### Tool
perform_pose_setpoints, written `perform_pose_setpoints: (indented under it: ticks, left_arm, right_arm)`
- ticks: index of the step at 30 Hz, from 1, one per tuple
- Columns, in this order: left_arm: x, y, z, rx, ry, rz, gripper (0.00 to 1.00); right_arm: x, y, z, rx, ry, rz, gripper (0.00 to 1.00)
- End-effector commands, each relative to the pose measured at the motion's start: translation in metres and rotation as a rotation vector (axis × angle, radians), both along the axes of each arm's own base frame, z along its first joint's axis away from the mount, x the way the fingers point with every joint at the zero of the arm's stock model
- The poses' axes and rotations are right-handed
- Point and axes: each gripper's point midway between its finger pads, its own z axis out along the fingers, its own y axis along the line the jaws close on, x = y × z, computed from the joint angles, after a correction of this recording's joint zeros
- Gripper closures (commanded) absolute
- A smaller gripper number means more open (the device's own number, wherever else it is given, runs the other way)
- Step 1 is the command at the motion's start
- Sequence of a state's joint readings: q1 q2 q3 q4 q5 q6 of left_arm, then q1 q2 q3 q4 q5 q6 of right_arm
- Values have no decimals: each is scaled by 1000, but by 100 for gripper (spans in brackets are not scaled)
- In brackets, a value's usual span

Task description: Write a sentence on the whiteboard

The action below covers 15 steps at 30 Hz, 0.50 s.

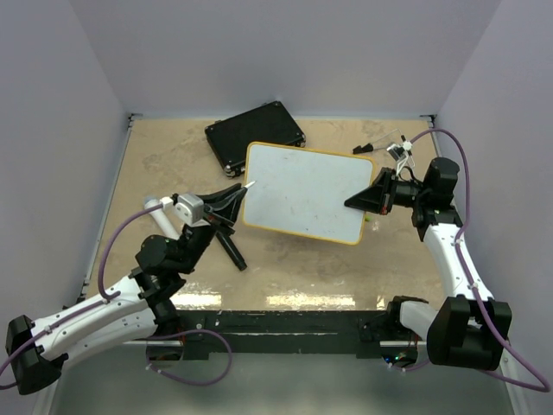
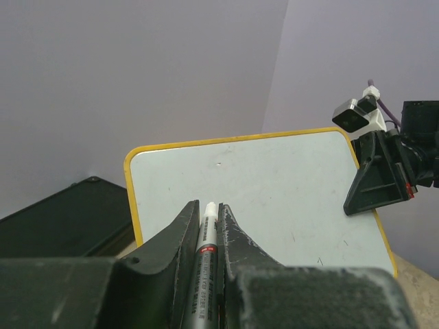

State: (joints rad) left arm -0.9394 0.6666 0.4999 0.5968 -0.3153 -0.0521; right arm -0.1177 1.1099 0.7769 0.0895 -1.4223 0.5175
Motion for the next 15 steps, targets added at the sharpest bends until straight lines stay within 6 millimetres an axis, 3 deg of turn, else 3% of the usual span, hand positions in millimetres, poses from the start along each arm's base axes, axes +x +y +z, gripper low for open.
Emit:
perform_pose_setpoints:
  ticks: [1, 15]
  left_arm:
    - [-3, -4, 9, -73, -12, -31, 100]
    - [-3, -6, 9, -83, -7, -38, 100]
  right_arm:
    - [-9, 2, 10, -6, -81, 28, 100]
    - [-14, 3, 10, 2, -82, 47, 100]
